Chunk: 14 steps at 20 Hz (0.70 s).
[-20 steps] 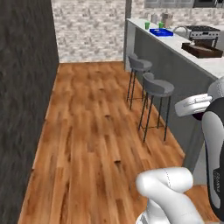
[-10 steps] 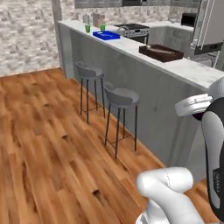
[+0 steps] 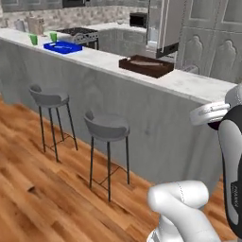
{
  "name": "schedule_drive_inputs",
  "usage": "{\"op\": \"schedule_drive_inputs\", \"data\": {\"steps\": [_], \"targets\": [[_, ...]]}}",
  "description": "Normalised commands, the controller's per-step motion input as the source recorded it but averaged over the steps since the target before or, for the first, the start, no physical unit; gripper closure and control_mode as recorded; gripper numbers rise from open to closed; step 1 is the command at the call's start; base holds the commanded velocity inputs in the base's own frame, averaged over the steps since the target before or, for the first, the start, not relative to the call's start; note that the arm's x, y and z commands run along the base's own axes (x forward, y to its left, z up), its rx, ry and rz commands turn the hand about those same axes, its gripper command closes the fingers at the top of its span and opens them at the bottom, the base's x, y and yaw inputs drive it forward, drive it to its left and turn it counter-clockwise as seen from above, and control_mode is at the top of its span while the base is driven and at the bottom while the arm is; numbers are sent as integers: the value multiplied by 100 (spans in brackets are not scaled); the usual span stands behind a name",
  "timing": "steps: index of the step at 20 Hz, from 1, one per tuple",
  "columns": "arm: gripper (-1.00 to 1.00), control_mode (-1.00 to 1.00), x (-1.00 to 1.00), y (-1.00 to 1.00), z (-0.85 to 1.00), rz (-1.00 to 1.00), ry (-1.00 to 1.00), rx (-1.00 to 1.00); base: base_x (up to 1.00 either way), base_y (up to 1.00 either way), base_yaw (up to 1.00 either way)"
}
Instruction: Gather the lime and eggplant from the fridge and place them on a tray on the dining counter. Then gather the chicken drumsticks from the fridge and place them on the other tray.
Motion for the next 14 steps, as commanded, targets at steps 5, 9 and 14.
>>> {"op": "schedule_drive_inputs", "data": {"steps": [5,9,14], "targets": [[100,100,0,0,0,0,0,0,68,61,-61],[100,100,0,0,0,0,0,0,56,60,-63],[100,100,0,0,0,0,0,0,48,61,-62]]}}
